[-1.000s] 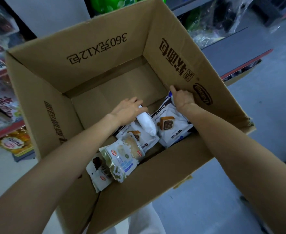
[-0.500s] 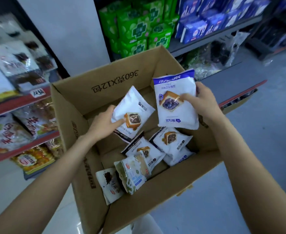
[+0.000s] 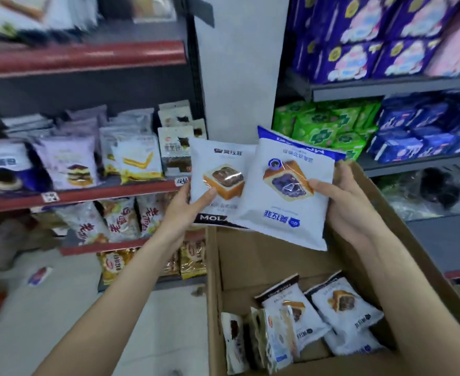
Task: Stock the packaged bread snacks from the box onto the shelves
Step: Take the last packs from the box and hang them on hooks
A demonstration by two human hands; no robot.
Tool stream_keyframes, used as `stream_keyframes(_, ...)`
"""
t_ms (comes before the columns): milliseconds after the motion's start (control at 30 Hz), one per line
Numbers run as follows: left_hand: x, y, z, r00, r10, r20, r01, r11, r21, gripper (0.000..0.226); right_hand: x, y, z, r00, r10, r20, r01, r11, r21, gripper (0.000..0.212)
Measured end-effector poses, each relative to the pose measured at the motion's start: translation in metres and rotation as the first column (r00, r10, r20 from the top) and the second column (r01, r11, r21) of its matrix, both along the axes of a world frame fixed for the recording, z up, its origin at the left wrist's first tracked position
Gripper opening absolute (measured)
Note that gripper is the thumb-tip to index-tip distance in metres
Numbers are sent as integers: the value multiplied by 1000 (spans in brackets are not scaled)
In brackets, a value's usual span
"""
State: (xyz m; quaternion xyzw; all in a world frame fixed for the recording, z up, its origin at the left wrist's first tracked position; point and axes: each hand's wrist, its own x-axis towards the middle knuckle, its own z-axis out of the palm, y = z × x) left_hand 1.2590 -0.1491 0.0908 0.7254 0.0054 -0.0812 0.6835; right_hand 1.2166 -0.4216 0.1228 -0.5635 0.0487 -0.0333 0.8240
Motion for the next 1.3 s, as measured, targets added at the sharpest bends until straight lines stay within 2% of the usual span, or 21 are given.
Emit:
stream_keyframes(100,-3,34,16,998,59,25,-60,997,43,93,18,55,18,996,-2,84,1,1000,17,58)
stream_keyframes(200,0,76,33,988,104,112,-108,994,31,84,32,117,34,991,-38,129,37,999,11,54)
stream_keyframes(300,10,128,50,971,169,171,-172,985,1,66,42,179,43,987,-35,159,60,986,-155,56)
stream_keyframes(433,30,204,68,960,179,213,-169,983,-66,68,56,241,58,984,-27,175,85,939,-332,48)
stream_keyframes(533,47,255,88,951,141,276,-144,990,-9,61,70,268,81,986,41,160,38,886,-462,42)
stream_keyframes(600,57,280,105,946,95,311,-109,994,27,68,80,286,96,982,128,138,-28,824,-565,52)
stream_keyframes(700,74,298,133,923,47,381,-63,998,29,68,90,308,120,954,257,152,-85,721,-688,86)
stream_keyframes(733,80,300,144,909,35,416,-60,997,46,63,92,312,129,943,292,161,-86,680,-728,90)
stream_keyframes(800,94,300,165,870,20,493,-70,994,82,56,98,317,148,932,303,198,-41,630,-775,86)
stream_keyframes(933,132,290,196,793,31,608,-95,993,74,63,117,316,168,936,153,317,131,685,-716,66)
stream_keyframes(1133,189,286,194,775,192,602,-185,980,-74,33,154,294,177,898,-75,435,328,772,-545,57)
stream_keyframes(1200,205,289,194,761,253,598,-225,967,-123,34,174,283,179,871,-179,457,402,794,-456,59)
stream_keyframes(1300,229,292,197,730,344,591,-304,937,-171,23,216,268,185,813,-328,481,530,760,-377,68)
